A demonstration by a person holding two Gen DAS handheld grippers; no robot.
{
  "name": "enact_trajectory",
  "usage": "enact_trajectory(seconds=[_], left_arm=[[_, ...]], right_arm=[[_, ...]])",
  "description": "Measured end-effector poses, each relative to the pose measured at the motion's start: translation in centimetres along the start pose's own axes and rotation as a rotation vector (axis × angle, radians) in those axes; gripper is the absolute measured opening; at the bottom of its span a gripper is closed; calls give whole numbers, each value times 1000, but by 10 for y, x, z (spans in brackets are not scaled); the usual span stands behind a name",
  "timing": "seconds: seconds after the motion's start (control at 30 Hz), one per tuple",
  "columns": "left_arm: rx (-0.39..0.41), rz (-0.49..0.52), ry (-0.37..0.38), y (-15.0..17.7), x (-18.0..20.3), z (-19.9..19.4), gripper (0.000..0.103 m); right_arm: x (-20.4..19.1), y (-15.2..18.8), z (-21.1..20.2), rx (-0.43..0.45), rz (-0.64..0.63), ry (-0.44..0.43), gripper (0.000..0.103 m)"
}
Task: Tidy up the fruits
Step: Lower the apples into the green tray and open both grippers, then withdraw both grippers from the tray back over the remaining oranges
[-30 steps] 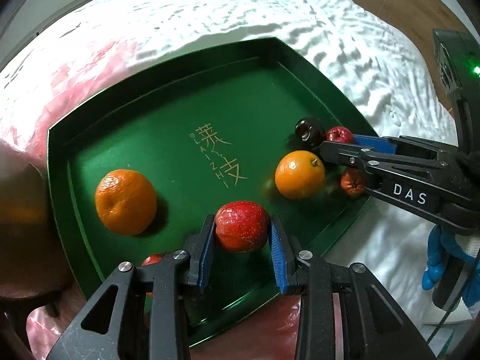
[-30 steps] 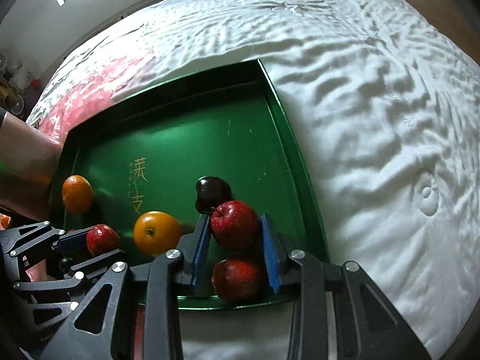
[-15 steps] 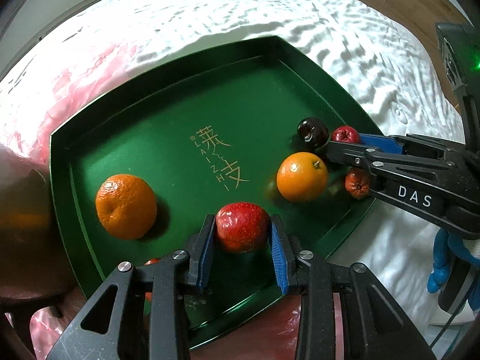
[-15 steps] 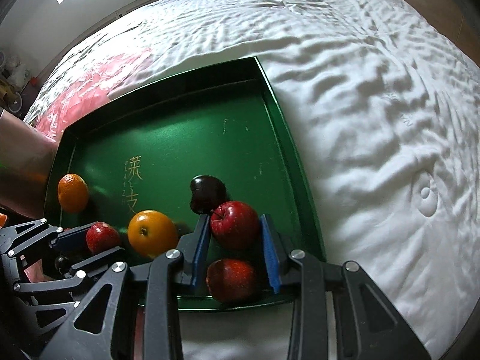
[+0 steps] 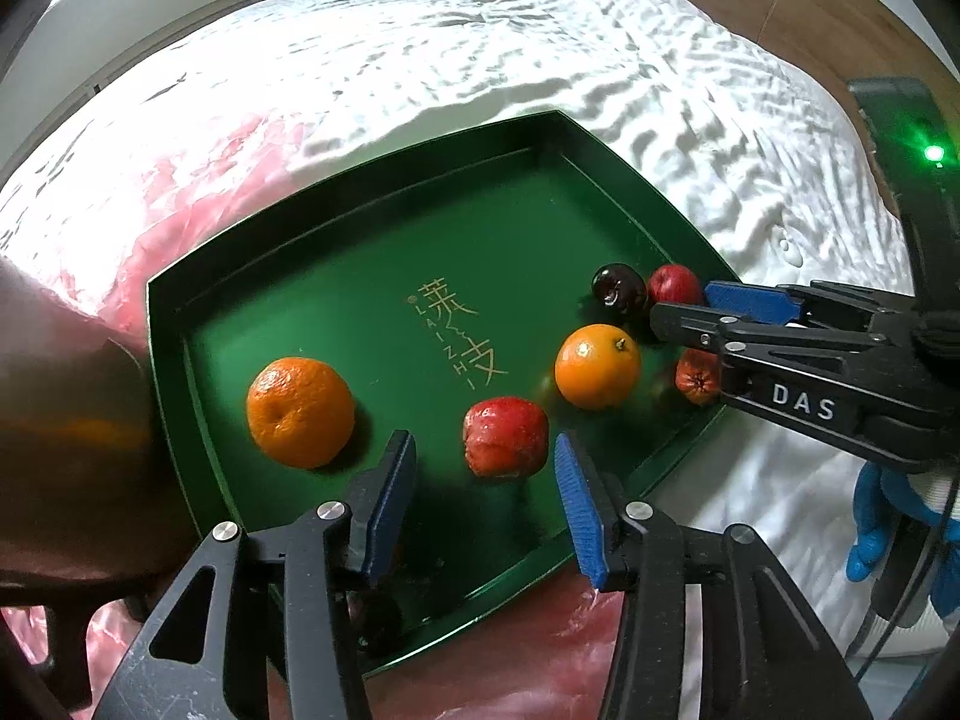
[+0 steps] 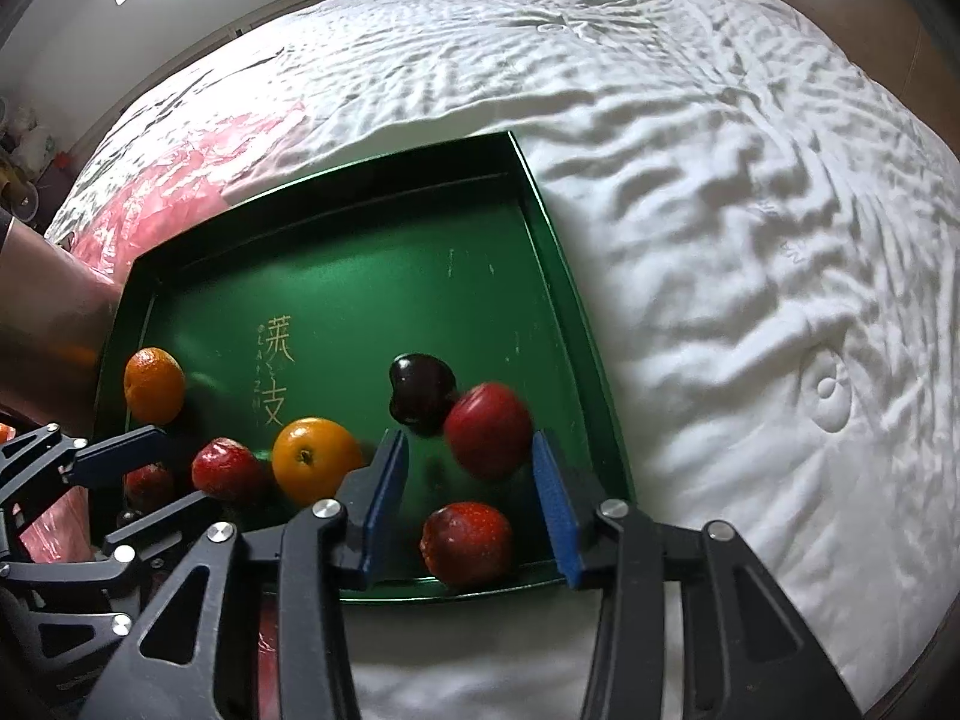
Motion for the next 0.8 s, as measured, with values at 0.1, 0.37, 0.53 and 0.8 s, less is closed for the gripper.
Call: enact_trajectory(seconds=[0.1,0.37,0.53,0.8], left_arm=[[12,-3,4,2,-1,-6,43],[63,13,22,9,3,-34,43],[91,35,33,25,3,-54,48],[91,58,50,66,-6,-75,48]], right_arm=[[1,0,-4,13,10,4,80],[-6,10,-38,69,-3,19,89],[-17,25,-60,97,-14,28,97],[-44,51,-71,89,-14,31,98]])
Point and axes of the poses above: each gripper's, at about its wrist camera, not at the fingertips, and z roughly the way its jaws point, x to its right, y to its underside, the point moved 3 cm from there along z, roughly the way its jaws point
